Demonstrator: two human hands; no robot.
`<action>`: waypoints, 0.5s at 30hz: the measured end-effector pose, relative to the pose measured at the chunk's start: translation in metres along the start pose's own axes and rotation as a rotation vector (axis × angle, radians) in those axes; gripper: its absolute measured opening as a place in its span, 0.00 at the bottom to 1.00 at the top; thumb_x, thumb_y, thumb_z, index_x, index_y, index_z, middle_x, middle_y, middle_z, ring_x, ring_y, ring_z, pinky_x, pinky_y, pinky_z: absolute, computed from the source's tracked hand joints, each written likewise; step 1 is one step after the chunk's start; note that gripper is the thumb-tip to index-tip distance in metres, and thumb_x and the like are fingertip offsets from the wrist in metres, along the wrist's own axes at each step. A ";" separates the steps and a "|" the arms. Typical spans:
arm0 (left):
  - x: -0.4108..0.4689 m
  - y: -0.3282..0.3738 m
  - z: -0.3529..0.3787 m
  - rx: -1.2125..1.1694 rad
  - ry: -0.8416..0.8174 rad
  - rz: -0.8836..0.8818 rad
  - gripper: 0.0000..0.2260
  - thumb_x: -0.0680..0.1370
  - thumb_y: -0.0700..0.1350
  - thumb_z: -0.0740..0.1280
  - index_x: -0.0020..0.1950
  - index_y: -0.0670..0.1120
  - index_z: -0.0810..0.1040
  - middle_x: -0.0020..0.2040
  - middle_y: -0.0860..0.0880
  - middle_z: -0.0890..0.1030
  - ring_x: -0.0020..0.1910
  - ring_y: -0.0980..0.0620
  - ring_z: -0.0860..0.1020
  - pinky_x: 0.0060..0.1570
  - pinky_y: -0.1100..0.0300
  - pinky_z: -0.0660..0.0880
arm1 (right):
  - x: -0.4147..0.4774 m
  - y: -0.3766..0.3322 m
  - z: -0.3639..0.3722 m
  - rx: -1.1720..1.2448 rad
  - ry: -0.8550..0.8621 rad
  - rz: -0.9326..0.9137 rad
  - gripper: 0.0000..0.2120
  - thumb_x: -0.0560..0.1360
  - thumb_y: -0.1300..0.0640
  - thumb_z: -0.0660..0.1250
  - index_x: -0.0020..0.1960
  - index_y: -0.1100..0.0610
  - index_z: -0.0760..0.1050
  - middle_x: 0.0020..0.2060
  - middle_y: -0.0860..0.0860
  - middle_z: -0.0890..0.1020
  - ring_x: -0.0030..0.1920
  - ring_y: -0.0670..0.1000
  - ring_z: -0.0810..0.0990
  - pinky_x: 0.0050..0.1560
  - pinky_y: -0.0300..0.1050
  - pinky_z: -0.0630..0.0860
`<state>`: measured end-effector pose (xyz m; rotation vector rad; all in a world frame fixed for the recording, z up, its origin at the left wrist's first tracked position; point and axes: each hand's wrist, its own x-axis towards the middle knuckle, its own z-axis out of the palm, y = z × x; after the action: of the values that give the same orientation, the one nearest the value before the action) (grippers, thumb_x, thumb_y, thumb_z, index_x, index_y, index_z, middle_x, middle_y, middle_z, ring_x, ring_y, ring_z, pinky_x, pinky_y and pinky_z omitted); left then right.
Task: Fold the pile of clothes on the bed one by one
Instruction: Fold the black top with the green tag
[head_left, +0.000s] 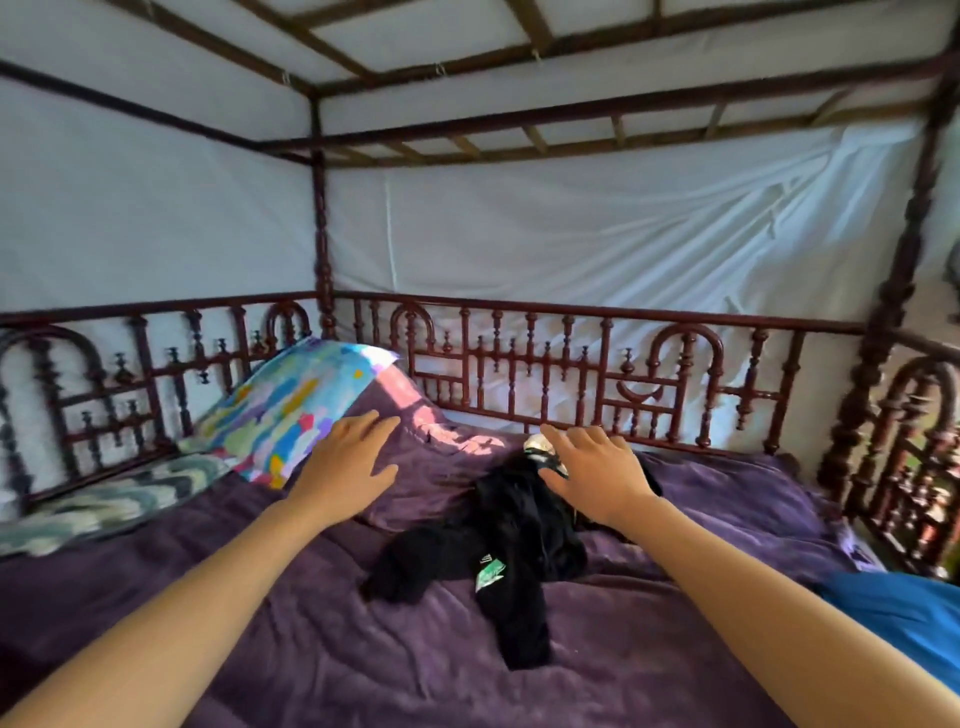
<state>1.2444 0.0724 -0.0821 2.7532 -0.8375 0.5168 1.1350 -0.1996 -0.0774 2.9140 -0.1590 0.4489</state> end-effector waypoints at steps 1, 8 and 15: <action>-0.004 -0.012 -0.011 -0.013 0.017 -0.001 0.27 0.78 0.52 0.61 0.76 0.50 0.57 0.76 0.48 0.58 0.74 0.47 0.56 0.69 0.55 0.57 | 0.003 -0.012 -0.009 -0.002 0.007 0.002 0.28 0.79 0.41 0.51 0.75 0.49 0.51 0.70 0.53 0.67 0.70 0.56 0.63 0.66 0.53 0.63; -0.029 -0.077 -0.046 -0.070 0.090 -0.030 0.26 0.78 0.50 0.63 0.74 0.48 0.61 0.74 0.46 0.62 0.71 0.45 0.60 0.67 0.52 0.62 | 0.015 -0.079 -0.034 -0.031 0.023 -0.001 0.28 0.80 0.41 0.51 0.76 0.50 0.50 0.70 0.53 0.65 0.71 0.56 0.62 0.66 0.54 0.63; -0.035 -0.110 -0.026 -0.082 0.012 -0.030 0.25 0.79 0.51 0.60 0.75 0.49 0.58 0.74 0.49 0.59 0.72 0.46 0.56 0.66 0.52 0.62 | 0.037 -0.097 -0.016 -0.054 -0.036 0.013 0.27 0.79 0.40 0.51 0.74 0.49 0.53 0.70 0.53 0.67 0.70 0.56 0.63 0.66 0.53 0.64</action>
<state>1.2736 0.1874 -0.0837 2.6808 -0.7944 0.4822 1.1786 -0.1044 -0.0671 2.8704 -0.1917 0.3880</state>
